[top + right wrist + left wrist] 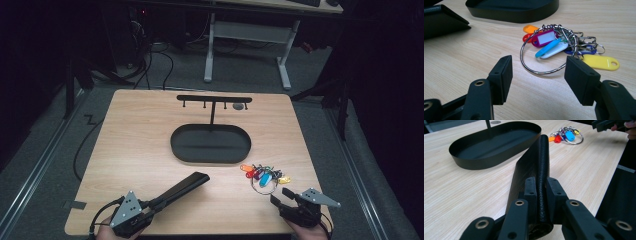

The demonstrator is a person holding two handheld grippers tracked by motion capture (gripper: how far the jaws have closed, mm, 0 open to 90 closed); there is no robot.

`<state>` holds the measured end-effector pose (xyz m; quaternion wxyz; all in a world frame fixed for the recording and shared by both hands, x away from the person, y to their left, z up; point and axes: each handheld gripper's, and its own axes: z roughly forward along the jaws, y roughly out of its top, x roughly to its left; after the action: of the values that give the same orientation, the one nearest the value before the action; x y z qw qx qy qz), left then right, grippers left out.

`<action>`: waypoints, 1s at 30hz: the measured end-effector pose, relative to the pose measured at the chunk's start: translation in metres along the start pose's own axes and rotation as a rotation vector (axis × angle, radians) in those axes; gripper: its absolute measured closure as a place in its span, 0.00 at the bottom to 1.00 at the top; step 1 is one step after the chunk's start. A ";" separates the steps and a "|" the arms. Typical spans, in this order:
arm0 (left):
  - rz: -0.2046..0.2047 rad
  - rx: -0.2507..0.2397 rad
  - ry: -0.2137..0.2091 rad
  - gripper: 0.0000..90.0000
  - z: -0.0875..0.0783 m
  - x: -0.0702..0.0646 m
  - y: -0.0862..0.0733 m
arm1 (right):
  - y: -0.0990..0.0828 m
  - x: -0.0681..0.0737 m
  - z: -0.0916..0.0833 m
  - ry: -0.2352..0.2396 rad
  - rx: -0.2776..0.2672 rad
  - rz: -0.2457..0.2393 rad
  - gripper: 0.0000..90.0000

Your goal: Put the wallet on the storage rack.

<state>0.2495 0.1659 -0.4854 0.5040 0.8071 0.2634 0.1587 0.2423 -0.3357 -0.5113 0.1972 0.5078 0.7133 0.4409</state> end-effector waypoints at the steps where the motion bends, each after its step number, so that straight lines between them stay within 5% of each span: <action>1: -0.006 -0.006 -0.005 0.89 0.000 0.000 0.001 | 0.000 0.000 0.000 -0.002 0.002 0.006 0.44; 9: -0.056 -0.037 -0.020 0.89 -0.006 0.000 0.004 | 0.002 -0.001 -0.001 -0.012 -0.007 0.006 0.44; 18: -0.161 -0.083 -0.005 0.88 -0.010 0.024 -0.003 | 0.000 0.000 -0.006 -0.014 -0.013 -0.004 0.44; 30: -0.181 -0.108 0.032 0.85 -0.012 0.040 -0.009 | -0.004 -0.002 -0.010 -0.033 -0.009 0.012 0.44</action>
<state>0.2733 0.2015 -0.4881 0.5546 0.7492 0.3342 0.1394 0.2330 -0.3423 -0.5098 0.2085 0.5183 0.7049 0.4371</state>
